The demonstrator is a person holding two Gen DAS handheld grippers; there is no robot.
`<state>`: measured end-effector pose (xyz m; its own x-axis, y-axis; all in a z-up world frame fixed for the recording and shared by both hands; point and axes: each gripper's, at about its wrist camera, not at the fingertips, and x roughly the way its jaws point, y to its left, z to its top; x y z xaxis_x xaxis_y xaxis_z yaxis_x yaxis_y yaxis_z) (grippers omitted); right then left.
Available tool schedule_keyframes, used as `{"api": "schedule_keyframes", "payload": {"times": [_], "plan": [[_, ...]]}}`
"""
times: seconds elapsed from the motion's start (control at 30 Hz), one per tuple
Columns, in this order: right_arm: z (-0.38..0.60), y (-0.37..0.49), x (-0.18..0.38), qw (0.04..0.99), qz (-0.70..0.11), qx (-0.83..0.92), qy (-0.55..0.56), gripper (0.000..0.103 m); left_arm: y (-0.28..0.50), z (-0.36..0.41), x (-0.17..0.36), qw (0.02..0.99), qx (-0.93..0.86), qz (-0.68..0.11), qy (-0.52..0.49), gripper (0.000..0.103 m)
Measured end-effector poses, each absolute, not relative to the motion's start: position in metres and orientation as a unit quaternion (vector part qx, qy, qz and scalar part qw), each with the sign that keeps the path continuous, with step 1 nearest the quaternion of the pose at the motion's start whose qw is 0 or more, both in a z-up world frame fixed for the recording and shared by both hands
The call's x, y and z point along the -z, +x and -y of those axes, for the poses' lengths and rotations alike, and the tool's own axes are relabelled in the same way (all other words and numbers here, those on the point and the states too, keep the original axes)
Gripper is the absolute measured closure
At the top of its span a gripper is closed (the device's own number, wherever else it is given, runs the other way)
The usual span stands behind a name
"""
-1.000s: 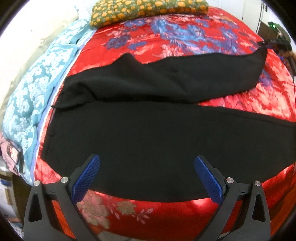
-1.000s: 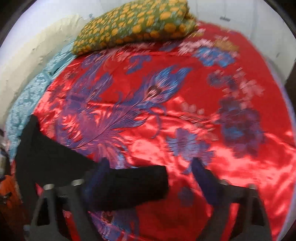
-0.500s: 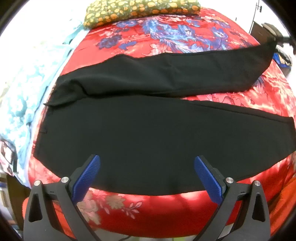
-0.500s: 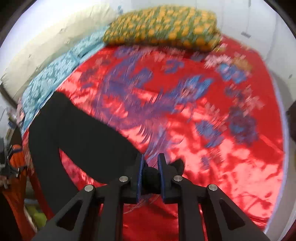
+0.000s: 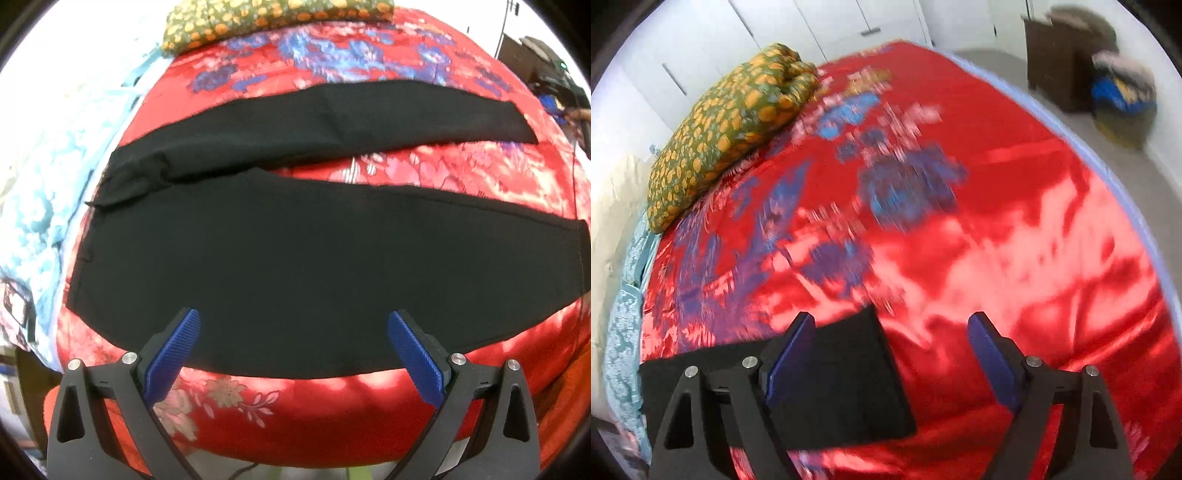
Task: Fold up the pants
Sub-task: 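Move the left tool down over the black pants while the right tool approaches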
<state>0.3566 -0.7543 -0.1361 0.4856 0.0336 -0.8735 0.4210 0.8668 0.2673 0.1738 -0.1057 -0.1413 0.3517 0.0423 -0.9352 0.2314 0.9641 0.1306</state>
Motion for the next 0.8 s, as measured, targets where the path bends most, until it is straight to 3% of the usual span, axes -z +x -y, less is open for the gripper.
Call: {"api": "schedule_keyframes", "payload": {"times": [0.3, 0.33, 0.37, 0.4, 0.43, 0.6, 0.73, 0.77, 0.8], "plan": [[0.724, 0.395, 0.192, 0.838, -0.518, 0.062, 0.158, 0.023, 0.168, 0.124, 0.154, 0.789, 0.072, -0.595, 0.134, 0.001], [0.717, 0.407, 0.204, 0.826, -0.536, 0.053, 0.166, 0.034, 0.168, 0.124, 0.155, 0.787, 0.071, -0.598, 0.136, 0.001], [0.710, 0.414, 0.210, 0.819, -0.551, 0.053, 0.151, 0.076, 0.168, 0.123, 0.156, 0.785, 0.069, -0.600, 0.136, 0.001], [0.698, 0.421, 0.207, 0.820, -0.558, 0.066, 0.108, 0.092, 0.170, 0.122, 0.156, 0.785, 0.068, -0.601, 0.134, 0.001], [0.683, 0.430, 0.194, 0.830, -0.550, 0.068, 0.057, 0.094, 0.170, 0.121, 0.156, 0.786, 0.066, -0.600, 0.132, 0.001], [0.651, 0.460, 0.144, 0.871, -0.465, 0.125, -0.096, 0.095, 0.180, 0.116, 0.160, 0.793, 0.054, -0.597, 0.108, 0.001], [0.638, 0.482, 0.174, 0.851, -0.482, 0.159, -0.134, 0.093, 0.178, 0.113, 0.159, 0.794, 0.050, -0.595, 0.115, 0.001], [0.636, 0.482, 0.182, 0.849, -0.484, 0.163, -0.134, 0.084, 0.177, 0.111, 0.159, 0.794, 0.049, -0.593, 0.121, 0.001], [0.636, 0.480, 0.187, 0.848, -0.486, 0.167, -0.127, 0.066, 0.176, 0.109, 0.160, 0.794, 0.047, -0.593, 0.124, 0.001]]}}
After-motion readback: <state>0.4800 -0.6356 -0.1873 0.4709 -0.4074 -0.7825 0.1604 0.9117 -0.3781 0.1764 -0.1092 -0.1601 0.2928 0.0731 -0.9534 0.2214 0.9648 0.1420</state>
